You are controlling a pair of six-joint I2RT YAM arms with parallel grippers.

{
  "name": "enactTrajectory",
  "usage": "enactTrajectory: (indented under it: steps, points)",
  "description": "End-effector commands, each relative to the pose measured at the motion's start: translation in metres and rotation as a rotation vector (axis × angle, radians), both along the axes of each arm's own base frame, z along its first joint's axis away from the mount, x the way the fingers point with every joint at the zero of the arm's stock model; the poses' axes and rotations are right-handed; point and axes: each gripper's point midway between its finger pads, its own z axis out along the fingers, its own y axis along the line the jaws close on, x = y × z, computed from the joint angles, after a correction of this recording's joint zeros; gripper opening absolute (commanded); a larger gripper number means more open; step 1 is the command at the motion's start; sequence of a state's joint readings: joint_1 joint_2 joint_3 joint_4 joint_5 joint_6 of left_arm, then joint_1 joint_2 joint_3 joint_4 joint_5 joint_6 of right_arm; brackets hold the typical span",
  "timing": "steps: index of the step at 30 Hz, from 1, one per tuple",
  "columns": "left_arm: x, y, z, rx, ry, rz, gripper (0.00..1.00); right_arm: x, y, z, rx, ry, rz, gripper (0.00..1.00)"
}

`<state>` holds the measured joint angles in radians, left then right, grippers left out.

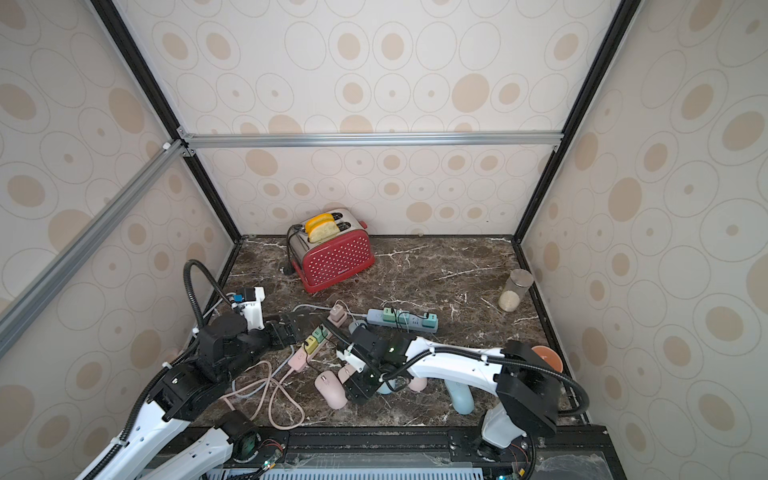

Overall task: Unplug the wireless mouse
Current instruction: Pick up the mouse from the center of the board.

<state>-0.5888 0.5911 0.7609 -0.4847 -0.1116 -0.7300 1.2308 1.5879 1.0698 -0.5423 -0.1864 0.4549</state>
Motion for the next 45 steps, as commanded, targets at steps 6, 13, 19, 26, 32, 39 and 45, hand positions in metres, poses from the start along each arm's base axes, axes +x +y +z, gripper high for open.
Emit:
enactTrajectory:
  steps: [6,13,19,26,32,39,45]
  points:
    - [-0.012,0.041,0.028,-0.002,-0.066,0.161,0.99,0.007,0.028,-0.021,-0.161,-0.124,0.035,0.84]
    - [-0.027,0.074,0.043,-0.021,-0.113,0.286,0.99,0.008,0.048,-0.025,-0.193,-0.187,0.086,0.83]
    - [-0.045,0.105,0.058,-0.094,-0.206,0.399,0.99,0.003,0.061,-0.033,-0.222,-0.184,0.138,0.82]
    - [-0.05,0.112,0.074,-0.099,-0.233,0.419,0.99,-0.006,0.065,-0.045,-0.26,-0.173,0.187,0.8]
    - [-0.049,0.11,0.079,-0.112,-0.24,0.413,0.99,-0.012,0.068,-0.056,-0.294,-0.191,0.222,0.78]
    - [-0.049,0.11,0.077,-0.11,-0.235,0.414,0.99,-0.008,0.062,-0.07,-0.367,-0.215,0.223,0.8]
    - [-0.049,0.11,0.074,-0.111,-0.229,0.416,0.99,-0.006,0.07,-0.073,-0.357,-0.223,0.22,0.81]
